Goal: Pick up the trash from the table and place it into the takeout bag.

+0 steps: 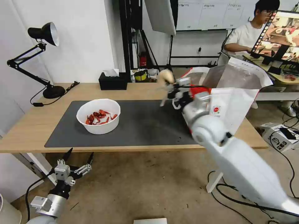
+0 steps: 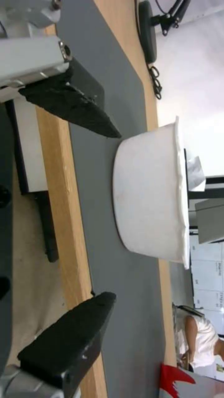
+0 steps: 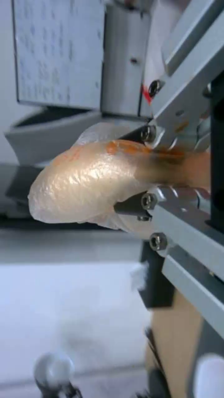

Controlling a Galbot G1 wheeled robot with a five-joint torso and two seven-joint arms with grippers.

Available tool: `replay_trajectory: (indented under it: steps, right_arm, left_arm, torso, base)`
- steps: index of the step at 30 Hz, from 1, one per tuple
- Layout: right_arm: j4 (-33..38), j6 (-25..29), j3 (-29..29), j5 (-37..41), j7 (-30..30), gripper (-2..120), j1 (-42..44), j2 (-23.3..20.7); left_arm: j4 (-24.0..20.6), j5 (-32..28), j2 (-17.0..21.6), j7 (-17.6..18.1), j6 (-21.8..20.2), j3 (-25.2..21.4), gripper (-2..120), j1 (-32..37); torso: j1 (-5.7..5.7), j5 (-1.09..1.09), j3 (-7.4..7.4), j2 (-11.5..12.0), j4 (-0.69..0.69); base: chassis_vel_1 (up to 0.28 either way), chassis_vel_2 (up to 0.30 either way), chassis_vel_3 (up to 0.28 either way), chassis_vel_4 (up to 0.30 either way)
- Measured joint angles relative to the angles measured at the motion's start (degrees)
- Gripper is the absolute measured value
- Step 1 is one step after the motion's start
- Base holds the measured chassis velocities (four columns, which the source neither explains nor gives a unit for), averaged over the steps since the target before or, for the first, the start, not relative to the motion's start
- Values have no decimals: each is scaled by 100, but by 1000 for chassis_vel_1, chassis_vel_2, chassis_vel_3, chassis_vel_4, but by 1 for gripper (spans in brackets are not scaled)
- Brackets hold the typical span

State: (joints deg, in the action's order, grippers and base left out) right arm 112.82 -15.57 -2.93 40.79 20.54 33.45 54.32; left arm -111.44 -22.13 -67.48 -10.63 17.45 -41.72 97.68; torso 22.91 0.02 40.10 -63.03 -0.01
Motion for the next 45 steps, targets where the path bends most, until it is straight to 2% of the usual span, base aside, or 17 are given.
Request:
replay_trajectory:
  steps: [9, 22, 24, 27, 28, 30, 32, 34, 35, 38, 39, 42, 43, 45]
  right_arm:
    - [-271, -258, -743, 513, 402, 6, -168, -443]
    - [-268, -328, -881, 562, 530, 6, 247, -530]
    - [-255, -330, -895, 561, 551, 9, 294, -524]
    - [-226, -331, -917, 564, 560, 25, 380, -509]
    - [-226, -331, -917, 564, 560, 25, 380, -509]
    - [-201, -331, -924, 570, 562, 35, 408, -502]
    - [-186, -330, -924, 572, 562, 37, 416, -502]
    - [-171, -330, -926, 577, 562, 50, 420, -511]
    - [-171, -330, -926, 577, 562, 50, 420, -511]
    - [-171, -331, -928, 582, 562, 63, 421, -525]
    - [-171, -331, -928, 582, 562, 63, 421, -525]
    - [-150, -333, -929, 583, 558, 78, 473, -524]
    - [-150, -333, -929, 583, 558, 78, 473, -524]
    - [-129, -336, -929, 583, 555, 86, 500, -520]
  left_arm:
    - [-46, -8, 86, 91, -87, 97, 100, -104]
    - [-23, 26, 63, 95, -94, 216, 100, -137]
    - [-21, 27, 66, 94, -94, 216, 100, -134]
    - [2, 26, 82, 95, -94, 223, 100, -146]
    - [2, 26, 82, 95, -94, 223, 100, -146]
    - [18, 24, 87, 99, -96, 247, 100, -171]
    - [19, 24, 88, 104, -96, 259, 100, -181]
    - [21, 24, 88, 124, -98, 282, 100, -199]
    - [21, 24, 88, 124, -98, 282, 100, -199]
    - [21, 24, 92, 197, -103, 304, 100, -208]
    - [21, 24, 92, 197, -103, 304, 100, -208]
    - [21, 24, 92, 223, -105, 305, 100, -201]
    - [21, 24, 92, 223, -105, 305, 100, -201]
    - [17, 24, 92, 225, -105, 298, 100, -190]
  torso:
    - [0, 0, 1, 0, 0]
    - [0, -1, 1, 1, 1]
    - [0, -1, 1, 0, 1]
    - [0, -1, 1, 0, 1]
    - [0, -1, 1, 0, 1]
    - [0, -2, 1, 0, 1]
    - [0, -1, 1, 0, 1]
    - [0, -2, 1, 0, 1]
    - [0, -2, 1, 0, 1]
    - [0, -2, 1, 0, 1]
    - [0, -2, 1, 0, 1]
    - [0, -2, 1, 0, 1]
    - [0, -2, 1, 0, 1]
    - [0, -2, 1, 0, 1]
  base:
    - [0, 0, 0, 0]
    - [0, 0, 0, 0]
    - [0, 0, 0, 0]
    - [0, 0, 0, 0]
    - [0, 0, 0, 0]
    - [0, 0, 0, 0]
    - [0, 0, 0, 0]
    - [0, 0, 0, 0]
    - [0, 0, 0, 0]
    - [0, 0, 0, 0]
    - [0, 0, 0, 0]
    - [0, 0, 0, 0]
    - [0, 0, 0, 0]
    - [0, 0, 0, 0]
